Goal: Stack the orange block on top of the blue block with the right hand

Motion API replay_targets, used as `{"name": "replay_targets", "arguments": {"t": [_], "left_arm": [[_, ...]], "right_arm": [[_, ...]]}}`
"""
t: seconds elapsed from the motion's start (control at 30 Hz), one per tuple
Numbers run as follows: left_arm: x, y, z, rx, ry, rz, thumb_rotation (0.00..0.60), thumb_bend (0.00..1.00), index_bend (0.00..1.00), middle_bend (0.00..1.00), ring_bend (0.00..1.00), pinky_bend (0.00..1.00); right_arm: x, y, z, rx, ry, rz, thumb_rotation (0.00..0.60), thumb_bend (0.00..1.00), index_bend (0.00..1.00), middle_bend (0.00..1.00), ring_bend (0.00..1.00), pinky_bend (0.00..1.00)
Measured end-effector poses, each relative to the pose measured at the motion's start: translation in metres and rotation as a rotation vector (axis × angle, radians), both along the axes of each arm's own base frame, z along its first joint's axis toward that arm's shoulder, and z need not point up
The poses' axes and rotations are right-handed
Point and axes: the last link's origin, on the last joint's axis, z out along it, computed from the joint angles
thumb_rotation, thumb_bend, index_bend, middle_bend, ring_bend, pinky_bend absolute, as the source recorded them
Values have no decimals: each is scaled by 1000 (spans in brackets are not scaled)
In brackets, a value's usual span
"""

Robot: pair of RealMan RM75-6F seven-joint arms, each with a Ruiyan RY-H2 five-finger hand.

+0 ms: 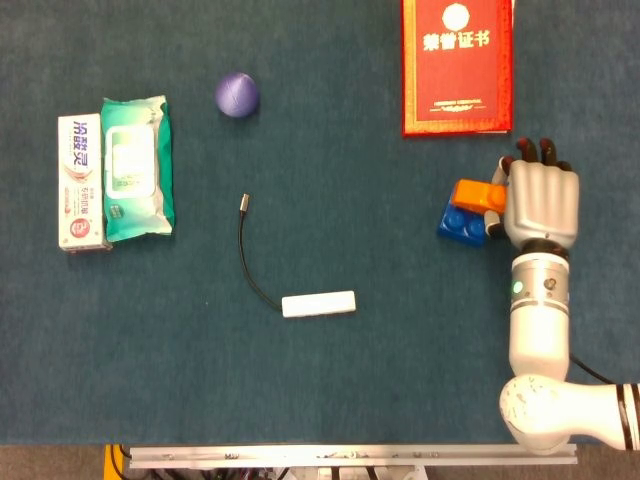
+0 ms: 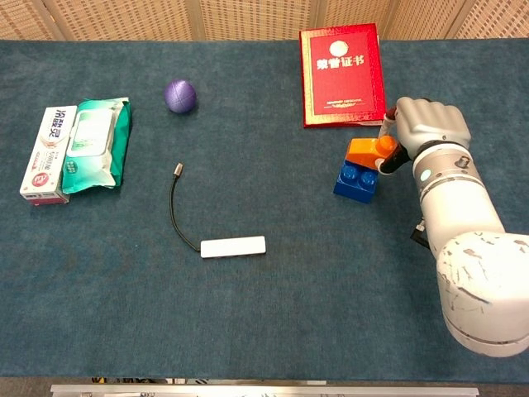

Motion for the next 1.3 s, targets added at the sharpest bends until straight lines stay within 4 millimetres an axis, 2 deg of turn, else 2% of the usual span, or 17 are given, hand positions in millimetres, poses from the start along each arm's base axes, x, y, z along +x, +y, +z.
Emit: {"name": "replay_targets", "arguments": {"t": [1.3], "left_arm": [[-3,-2,0,4,-3,13,600,42,540,611,488,492]], "right_arm": [[1,-6,-6,21,14,-18,600,315,519,185,82,252]]}}
